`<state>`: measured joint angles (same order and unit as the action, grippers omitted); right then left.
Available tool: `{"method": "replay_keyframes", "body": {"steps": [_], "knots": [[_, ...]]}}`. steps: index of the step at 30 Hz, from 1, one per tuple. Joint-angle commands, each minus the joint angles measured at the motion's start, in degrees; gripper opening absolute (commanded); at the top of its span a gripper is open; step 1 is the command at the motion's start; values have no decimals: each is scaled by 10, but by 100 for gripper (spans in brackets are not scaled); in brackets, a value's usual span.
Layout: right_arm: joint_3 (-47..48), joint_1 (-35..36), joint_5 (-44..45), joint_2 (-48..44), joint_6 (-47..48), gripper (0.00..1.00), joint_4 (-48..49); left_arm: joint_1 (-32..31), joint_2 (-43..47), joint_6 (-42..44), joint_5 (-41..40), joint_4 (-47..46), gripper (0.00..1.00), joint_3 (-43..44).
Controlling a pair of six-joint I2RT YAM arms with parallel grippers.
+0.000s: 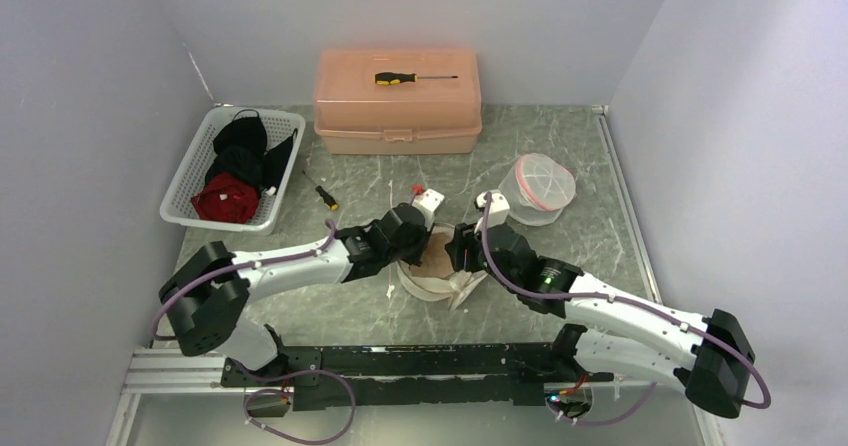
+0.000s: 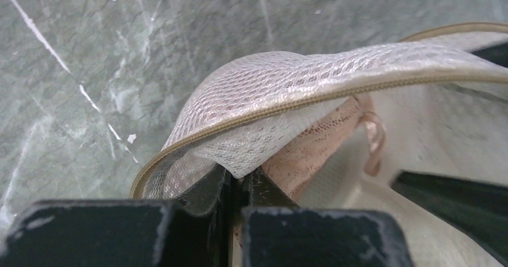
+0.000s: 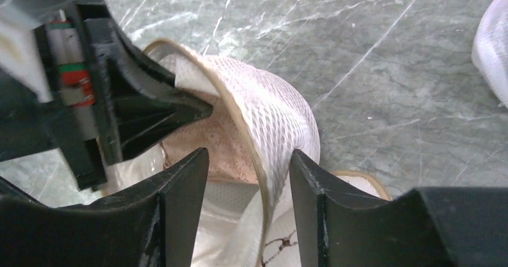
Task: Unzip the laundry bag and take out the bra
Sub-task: Pick up the bra from the laundry bag.
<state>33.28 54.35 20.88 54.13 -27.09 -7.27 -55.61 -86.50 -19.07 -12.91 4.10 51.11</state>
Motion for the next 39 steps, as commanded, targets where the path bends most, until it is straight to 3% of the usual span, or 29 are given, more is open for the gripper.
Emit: {"method": "replay_keyframes", "body": {"steps": [1, 9, 15, 17, 18, 20, 22, 24, 26, 31, 39], "knots": [[40, -5, 31, -10, 4, 58, 8, -8, 50, 21, 63, -13, 3, -8], [58, -46, 9, -5, -3, 55, 11, -16, 92, 35, 93, 2, 3, -15], [69, -60, -22, 8, 2, 34, 16, -19, 107, 47, 115, 8, 3, -18], [69, -62, -28, 11, 0, 31, 18, -20, 110, 50, 123, 7, 3, -18], [70, -62, -31, 11, -1, 32, 19, -20, 112, 53, 124, 5, 3, -19], [67, -62, -41, 6, 4, 49, 26, -22, 115, 58, 138, 5, 3, -19], [64, -63, -54, -1, 11, 58, 33, -24, 121, 62, 148, 4, 3, -21], [61, -63, -71, -6, 22, 59, 39, -26, 125, 66, 159, 2, 3, -23], [65, -63, -94, -2, 32, 51, 36, -27, 129, 69, 166, 0, 3, -25], [67, -68, -73, 4, 22, 3, 20, -29, 135, 70, 179, -4, 3, -27], [52, -120, 12, 0, -37, 0, -14, -30, 151, 70, 193, 2, 3, -32]]}}
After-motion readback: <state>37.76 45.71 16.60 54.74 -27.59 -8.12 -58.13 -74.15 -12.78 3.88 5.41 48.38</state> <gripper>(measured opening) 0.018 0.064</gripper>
